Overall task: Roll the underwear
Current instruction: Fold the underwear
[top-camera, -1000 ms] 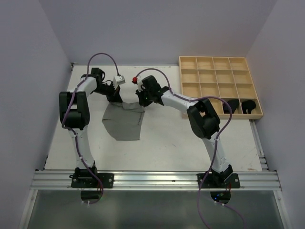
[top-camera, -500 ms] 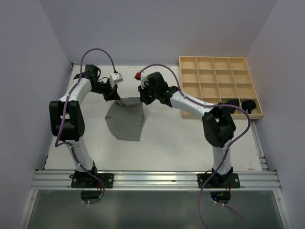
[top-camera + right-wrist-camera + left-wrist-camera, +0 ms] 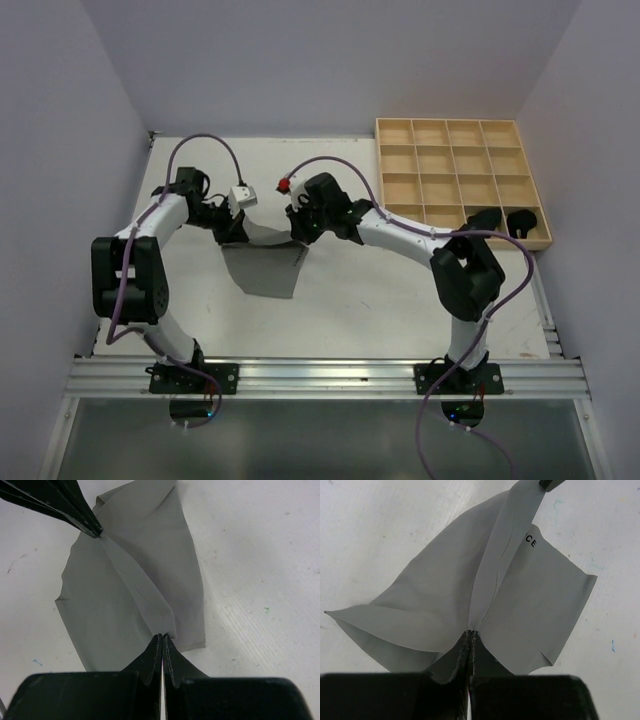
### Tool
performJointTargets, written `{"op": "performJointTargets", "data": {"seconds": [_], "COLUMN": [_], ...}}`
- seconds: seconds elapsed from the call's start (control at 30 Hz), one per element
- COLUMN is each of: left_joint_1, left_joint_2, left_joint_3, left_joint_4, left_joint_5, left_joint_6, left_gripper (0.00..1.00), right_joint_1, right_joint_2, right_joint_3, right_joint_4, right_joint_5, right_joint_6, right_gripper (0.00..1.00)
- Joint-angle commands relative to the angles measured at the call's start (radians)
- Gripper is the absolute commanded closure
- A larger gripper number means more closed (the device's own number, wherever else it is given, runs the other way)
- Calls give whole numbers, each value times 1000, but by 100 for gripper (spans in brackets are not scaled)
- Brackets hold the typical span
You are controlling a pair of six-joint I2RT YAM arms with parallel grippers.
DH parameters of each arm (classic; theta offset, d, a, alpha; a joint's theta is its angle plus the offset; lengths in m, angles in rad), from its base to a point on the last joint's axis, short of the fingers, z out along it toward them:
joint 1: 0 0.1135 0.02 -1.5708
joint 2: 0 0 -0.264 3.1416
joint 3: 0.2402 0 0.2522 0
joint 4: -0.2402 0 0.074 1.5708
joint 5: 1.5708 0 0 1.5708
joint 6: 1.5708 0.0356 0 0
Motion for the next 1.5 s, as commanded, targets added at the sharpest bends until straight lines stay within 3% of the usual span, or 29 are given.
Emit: {"op": "performJointTargets", "data": {"seconds": [0.0, 1.1, 1.47], "left_joint_1": [1, 36, 34], "left_joint_2": [-62, -274, -280], "left_joint_3": [-47, -381, -421], "left_joint_4": [63, 66, 74], "left_joint_5": [-1, -18, -41], "left_joint_6": [17, 83, 91], "left_gripper": [100, 100, 100], "right_joint_1": [20, 144, 198], "right_joint_2": [-74, -177, -158], "right_joint_3": [-27, -256, -285], "right_joint_4": [57, 113, 116], "right_joint_5": [-17, 12, 0], "right_joint_6": [-14, -79, -77], "right_gripper": [100, 100, 100]}}
